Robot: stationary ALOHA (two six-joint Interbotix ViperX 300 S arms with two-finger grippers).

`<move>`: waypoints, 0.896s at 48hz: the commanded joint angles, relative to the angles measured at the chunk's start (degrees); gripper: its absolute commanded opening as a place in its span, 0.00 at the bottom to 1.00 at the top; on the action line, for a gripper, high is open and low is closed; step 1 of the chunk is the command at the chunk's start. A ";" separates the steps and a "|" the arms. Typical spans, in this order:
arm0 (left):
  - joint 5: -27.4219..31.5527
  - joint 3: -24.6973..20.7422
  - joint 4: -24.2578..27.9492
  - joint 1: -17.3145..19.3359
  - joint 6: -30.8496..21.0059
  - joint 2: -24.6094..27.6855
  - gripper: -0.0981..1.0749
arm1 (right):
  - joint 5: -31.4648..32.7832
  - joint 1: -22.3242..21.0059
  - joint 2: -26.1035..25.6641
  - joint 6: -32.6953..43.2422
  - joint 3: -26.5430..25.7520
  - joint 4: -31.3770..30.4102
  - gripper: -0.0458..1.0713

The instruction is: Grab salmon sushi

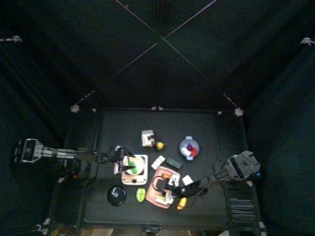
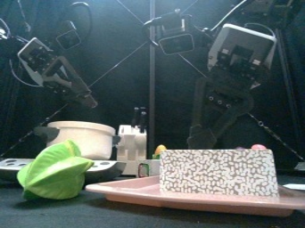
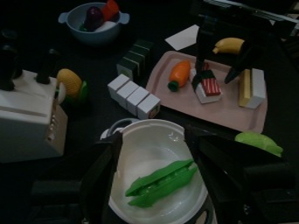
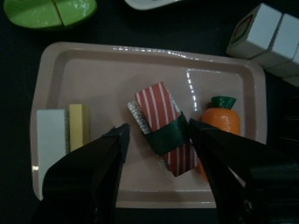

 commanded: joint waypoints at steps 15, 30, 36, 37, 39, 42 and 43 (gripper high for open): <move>-0.35 -0.62 0.00 0.09 0.09 -0.09 0.88 | -0.09 -0.62 0.79 -0.26 -1.14 0.53 0.84; -0.35 -0.62 0.00 0.00 0.09 -0.09 0.88 | -0.18 -1.67 2.20 -0.18 -1.32 0.97 0.84; -0.35 -0.62 0.09 0.09 0.09 -0.09 0.88 | -0.62 -1.67 2.64 -0.18 -1.32 1.05 0.84; -0.26 -0.62 0.00 0.00 0.09 -0.09 0.88 | -0.62 -1.67 2.64 -0.18 -1.32 1.05 0.84; -0.35 -0.62 0.00 0.09 0.09 -0.09 0.88 | -0.62 -1.67 2.72 -0.18 -1.32 1.05 0.83; -0.35 -0.62 0.09 0.09 0.09 -0.09 0.88 | -0.62 -1.67 2.64 -0.18 -1.32 1.05 0.83; -0.35 -0.62 0.00 0.09 0.09 -0.09 0.88 | -0.62 -1.67 2.72 -0.18 -1.41 1.05 0.83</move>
